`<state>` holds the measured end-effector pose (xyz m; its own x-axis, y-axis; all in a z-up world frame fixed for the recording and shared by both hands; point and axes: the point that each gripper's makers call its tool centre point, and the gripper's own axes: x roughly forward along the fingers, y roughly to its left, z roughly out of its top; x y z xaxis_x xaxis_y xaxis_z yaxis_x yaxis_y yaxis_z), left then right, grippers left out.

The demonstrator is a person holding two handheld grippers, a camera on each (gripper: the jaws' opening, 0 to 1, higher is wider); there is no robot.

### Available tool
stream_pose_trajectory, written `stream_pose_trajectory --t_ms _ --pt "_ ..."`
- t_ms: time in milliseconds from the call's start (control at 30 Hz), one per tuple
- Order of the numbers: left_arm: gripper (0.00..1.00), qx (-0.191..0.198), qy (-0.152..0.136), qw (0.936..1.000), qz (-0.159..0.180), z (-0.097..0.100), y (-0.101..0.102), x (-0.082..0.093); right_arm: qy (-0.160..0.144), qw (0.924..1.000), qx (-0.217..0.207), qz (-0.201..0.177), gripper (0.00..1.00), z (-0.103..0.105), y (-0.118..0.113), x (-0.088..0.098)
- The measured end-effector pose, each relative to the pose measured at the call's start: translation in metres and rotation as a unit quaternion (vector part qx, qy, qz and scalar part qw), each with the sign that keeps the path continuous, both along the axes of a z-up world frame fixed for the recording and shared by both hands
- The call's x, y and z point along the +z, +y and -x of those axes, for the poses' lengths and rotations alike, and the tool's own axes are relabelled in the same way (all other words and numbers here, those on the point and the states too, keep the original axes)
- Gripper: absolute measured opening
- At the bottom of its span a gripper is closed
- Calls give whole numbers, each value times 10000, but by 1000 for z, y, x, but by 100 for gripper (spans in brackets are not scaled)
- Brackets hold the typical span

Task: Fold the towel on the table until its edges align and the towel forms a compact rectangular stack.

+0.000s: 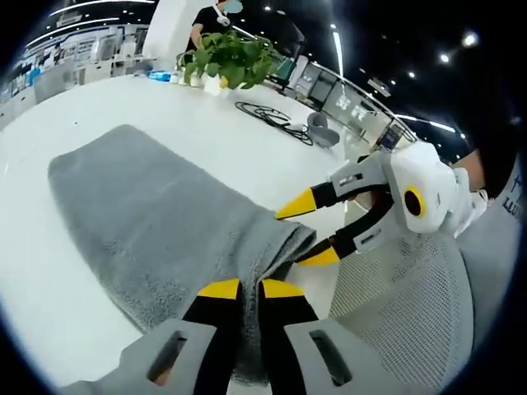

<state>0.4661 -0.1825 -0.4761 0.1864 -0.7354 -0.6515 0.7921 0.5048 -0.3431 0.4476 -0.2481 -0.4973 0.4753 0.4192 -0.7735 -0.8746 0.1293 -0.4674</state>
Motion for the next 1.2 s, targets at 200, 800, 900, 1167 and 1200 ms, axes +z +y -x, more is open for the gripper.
stream_pose_trajectory --t_ms 200,800,900,1167,1200 --pt "8 -20 33 10000 -11 4 -5 2 -95 9994 222 255 35 0 -5 -2" --pt "14 -760 -468 9943 -591 23 -1 -15 478 9948 -527 -728 5 -11 9 8" --pt "19 -903 -602 9915 -719 30 -1 -14 810 9840 -1004 -1228 5 -16 9 11" --pt "24 -1296 -1612 9637 -1688 26 13 -25 1142 9611 -1584 -1952 5 -21 15 27" --pt "23 -1253 -1590 9651 -1661 26 12 -26 1148 9591 -1623 -2016 5 -22 16 30"
